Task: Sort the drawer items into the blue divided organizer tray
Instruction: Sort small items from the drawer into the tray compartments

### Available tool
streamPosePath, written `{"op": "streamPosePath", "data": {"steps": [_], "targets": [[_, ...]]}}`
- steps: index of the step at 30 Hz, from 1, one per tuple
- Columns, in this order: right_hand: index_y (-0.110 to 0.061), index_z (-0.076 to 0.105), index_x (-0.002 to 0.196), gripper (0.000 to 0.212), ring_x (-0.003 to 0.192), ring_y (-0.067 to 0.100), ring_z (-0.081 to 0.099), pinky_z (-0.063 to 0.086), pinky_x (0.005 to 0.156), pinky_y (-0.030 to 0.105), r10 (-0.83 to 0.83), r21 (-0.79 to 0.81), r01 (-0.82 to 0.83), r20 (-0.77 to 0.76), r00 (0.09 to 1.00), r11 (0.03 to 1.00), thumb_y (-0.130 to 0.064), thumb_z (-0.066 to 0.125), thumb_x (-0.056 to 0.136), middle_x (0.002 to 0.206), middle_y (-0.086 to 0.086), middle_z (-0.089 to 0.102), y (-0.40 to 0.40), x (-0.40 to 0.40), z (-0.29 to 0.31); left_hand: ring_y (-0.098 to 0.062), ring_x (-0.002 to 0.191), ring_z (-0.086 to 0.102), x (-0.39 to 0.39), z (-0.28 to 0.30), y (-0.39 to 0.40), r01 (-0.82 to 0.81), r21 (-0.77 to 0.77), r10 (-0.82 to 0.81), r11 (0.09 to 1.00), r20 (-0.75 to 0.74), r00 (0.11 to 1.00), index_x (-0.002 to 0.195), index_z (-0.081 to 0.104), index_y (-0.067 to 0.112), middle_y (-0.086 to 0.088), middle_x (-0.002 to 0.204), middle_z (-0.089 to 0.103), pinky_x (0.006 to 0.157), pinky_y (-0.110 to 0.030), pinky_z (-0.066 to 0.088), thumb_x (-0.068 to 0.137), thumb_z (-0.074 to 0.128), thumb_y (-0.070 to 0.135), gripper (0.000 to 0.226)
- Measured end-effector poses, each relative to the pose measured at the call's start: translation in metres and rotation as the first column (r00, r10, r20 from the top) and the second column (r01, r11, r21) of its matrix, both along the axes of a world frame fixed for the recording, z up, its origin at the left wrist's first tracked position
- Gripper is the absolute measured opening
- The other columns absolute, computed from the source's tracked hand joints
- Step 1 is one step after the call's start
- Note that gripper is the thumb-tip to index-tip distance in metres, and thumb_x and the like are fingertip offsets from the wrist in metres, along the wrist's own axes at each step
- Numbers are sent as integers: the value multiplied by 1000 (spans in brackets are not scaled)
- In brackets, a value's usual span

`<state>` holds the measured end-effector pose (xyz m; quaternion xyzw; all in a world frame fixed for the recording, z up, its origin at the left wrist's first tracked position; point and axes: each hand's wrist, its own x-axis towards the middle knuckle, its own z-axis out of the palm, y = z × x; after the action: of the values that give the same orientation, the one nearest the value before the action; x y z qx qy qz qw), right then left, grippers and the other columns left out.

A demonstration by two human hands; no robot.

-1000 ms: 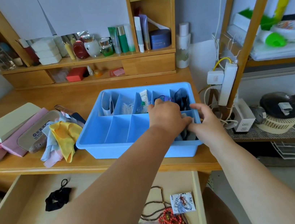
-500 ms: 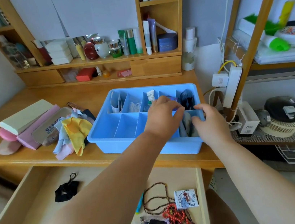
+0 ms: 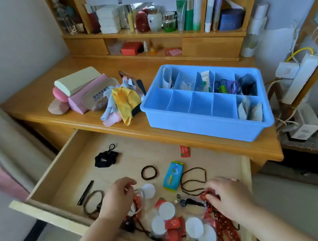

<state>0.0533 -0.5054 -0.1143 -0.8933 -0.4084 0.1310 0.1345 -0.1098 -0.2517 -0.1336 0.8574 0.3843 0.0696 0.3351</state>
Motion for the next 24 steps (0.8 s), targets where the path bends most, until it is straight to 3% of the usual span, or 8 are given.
{"op": "streamPosePath", "data": {"steps": [2,5,9,13,16,18,21,24], "targets": [[-36,44,135,49,122,12,47,45,93,27,-7,-188,-15,-115,993,982,-50,51,88,141,-10,38,0,-9,-24,-12,86,56,-8,-8,11,-13,52,18,999,-97,995,106,61,27,1,115,56,73,-27,49,88,57,15,22],[-42,44,134,52,130,17,38,43,95,28,60,-244,-74,-65,996,967,-55,51,84,148,-6,25,9,-25,-39,-17,106,52,-7,-11,20,101,110,-76,989,-215,974,117,57,26,3,121,50,80,-25,44,87,61,36,32],[-34,59,113,34,125,19,36,40,90,26,126,-259,-146,-92,988,955,-51,55,83,140,-14,30,16,-32,-47,-19,104,49,1,-17,15,335,52,-274,941,-462,843,111,52,25,3,106,47,80,-27,42,75,60,53,46],[-28,62,86,24,92,11,54,45,70,27,81,-253,-94,-64,995,963,-50,55,82,105,-15,50,30,-21,-32,-22,99,57,10,-23,11,385,-11,-334,923,-520,786,107,51,20,0,108,57,74,-30,43,84,55,45,35],[-30,63,87,15,90,7,58,44,69,25,43,-98,-39,39,998,994,-39,52,86,95,-14,59,56,-9,-21,-23,90,59,10,-25,20,279,-38,-269,960,-419,867,90,56,17,-3,94,62,68,-29,43,93,46,24,12],[-33,64,104,19,107,9,54,41,79,25,93,0,-94,39,995,996,-33,52,89,112,-15,60,75,-4,-21,-20,79,61,5,-25,31,106,-114,-134,988,-278,951,82,58,17,0,83,63,62,-30,46,95,43,18,19],[-35,42,139,51,140,19,24,16,113,33,245,-107,-244,-7,970,964,-21,49,91,153,-5,28,97,0,-34,-15,64,60,0,-22,45,-127,-254,95,959,-135,986,85,61,22,1,75,64,53,-24,43,98,41,18,23],[-39,22,147,73,146,19,5,-1,117,39,324,-273,-316,-15,946,909,-13,51,85,159,-3,6,105,2,-43,-19,58,59,0,-19,51,-281,-385,289,879,-40,957,94,62,16,-4,73,62,60,-32,50,98,39,14,24]]}}
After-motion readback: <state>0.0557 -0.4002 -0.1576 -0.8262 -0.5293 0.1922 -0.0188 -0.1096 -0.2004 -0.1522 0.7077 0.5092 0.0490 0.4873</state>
